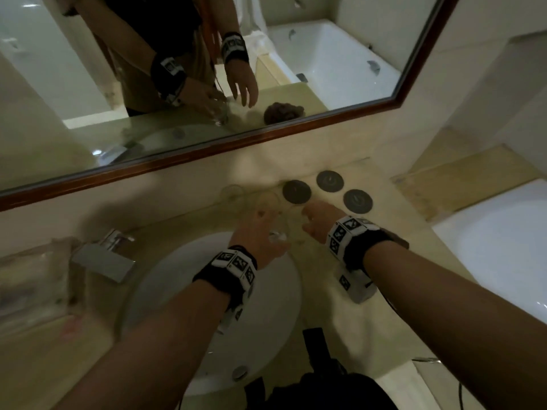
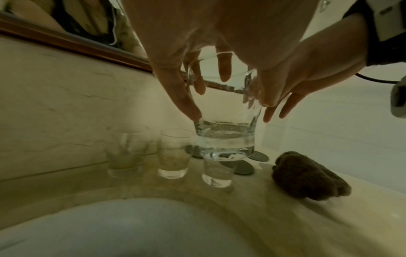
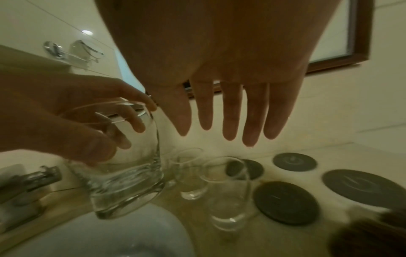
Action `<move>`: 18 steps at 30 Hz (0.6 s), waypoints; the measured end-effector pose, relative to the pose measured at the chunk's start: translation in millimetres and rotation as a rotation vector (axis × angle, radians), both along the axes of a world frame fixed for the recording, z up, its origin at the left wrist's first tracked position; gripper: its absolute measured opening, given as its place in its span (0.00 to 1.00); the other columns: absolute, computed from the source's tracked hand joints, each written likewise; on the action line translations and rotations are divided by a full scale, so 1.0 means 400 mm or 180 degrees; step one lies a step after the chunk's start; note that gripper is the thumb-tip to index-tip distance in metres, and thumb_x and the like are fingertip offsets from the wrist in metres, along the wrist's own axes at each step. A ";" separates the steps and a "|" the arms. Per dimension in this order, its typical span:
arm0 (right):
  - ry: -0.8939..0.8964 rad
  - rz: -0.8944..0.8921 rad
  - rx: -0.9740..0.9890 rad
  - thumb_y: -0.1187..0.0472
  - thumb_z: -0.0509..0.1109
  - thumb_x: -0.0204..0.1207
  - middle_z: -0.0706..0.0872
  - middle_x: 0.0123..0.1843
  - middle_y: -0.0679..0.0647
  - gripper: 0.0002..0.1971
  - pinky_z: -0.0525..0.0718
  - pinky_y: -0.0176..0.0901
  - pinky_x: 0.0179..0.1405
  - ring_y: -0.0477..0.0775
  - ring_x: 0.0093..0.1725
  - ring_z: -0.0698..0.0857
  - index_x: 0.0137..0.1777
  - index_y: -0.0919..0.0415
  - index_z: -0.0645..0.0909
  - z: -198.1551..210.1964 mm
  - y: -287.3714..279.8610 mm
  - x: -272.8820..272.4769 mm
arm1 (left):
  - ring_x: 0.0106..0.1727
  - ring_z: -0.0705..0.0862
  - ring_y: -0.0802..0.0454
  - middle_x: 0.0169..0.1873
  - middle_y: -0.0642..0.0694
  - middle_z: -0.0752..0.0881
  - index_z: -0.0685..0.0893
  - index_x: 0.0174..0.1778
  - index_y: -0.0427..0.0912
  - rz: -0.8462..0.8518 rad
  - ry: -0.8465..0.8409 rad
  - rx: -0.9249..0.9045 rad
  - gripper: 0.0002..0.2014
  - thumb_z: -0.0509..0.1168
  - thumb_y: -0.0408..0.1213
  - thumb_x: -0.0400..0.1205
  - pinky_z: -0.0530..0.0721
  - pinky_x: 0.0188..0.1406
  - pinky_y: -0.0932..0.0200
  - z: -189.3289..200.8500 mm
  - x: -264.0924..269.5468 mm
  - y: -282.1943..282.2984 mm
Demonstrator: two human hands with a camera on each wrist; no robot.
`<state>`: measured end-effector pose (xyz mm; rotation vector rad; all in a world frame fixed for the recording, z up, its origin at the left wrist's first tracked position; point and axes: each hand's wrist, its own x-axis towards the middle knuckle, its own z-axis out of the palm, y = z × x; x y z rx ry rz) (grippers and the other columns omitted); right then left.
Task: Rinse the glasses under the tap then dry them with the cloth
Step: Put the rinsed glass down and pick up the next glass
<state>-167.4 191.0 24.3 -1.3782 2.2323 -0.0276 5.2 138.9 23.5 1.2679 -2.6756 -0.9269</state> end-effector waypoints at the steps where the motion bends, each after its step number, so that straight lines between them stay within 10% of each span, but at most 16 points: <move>1: 0.0020 -0.0036 -0.0052 0.54 0.63 0.80 0.79 0.67 0.58 0.18 0.81 0.49 0.56 0.61 0.60 0.80 0.69 0.55 0.74 -0.010 0.018 -0.030 | 0.70 0.73 0.42 0.72 0.44 0.71 0.70 0.76 0.52 -0.0095 -0.0020 0.0031 0.34 0.72 0.53 0.75 0.76 0.67 0.49 -0.009 -0.029 0.011; 18: -0.0090 -0.0589 0.0924 0.32 0.68 0.71 0.46 0.84 0.57 0.47 0.60 0.66 0.77 0.74 0.80 0.53 0.83 0.43 0.46 -0.210 0.187 -0.286 | 0.73 0.68 0.40 0.76 0.43 0.64 0.67 0.78 0.53 -0.0497 -0.0653 -0.0024 0.31 0.68 0.49 0.79 0.73 0.72 0.48 -0.180 -0.294 0.147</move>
